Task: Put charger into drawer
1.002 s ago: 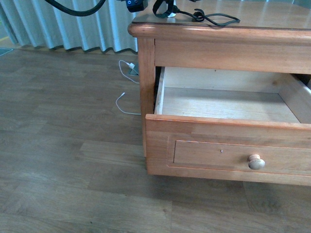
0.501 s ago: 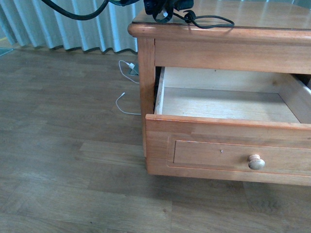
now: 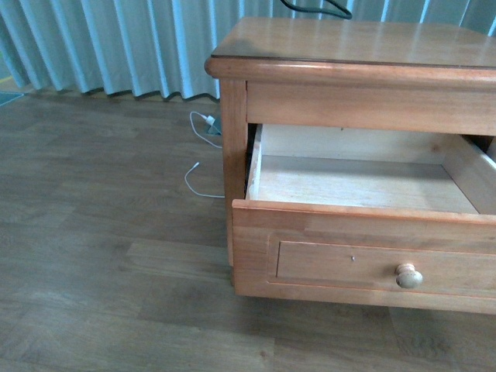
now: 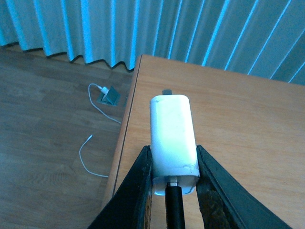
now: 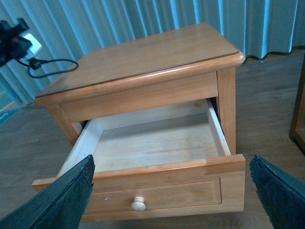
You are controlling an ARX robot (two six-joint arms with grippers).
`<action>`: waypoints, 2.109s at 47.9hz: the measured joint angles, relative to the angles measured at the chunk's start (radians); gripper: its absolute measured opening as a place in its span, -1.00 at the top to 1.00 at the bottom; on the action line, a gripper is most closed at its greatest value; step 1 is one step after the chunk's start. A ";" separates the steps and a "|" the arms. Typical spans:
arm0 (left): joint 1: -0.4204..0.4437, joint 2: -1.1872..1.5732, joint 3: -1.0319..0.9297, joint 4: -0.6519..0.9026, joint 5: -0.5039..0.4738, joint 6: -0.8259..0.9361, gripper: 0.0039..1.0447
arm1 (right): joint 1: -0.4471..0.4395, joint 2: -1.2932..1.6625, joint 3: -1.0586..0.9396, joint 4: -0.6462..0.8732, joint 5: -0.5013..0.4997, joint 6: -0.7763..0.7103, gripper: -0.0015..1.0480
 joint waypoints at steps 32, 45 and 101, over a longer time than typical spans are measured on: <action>-0.082 -0.447 -0.664 0.040 0.312 0.355 0.57 | 0.000 0.000 0.000 0.000 0.000 0.000 -0.85; -0.108 -0.292 -0.584 0.035 0.281 0.517 0.57 | 0.000 0.000 0.000 0.000 0.000 0.000 -0.85; -0.172 0.230 -0.099 -0.063 0.289 0.610 0.17 | 0.000 0.000 0.000 0.000 0.000 0.000 -0.85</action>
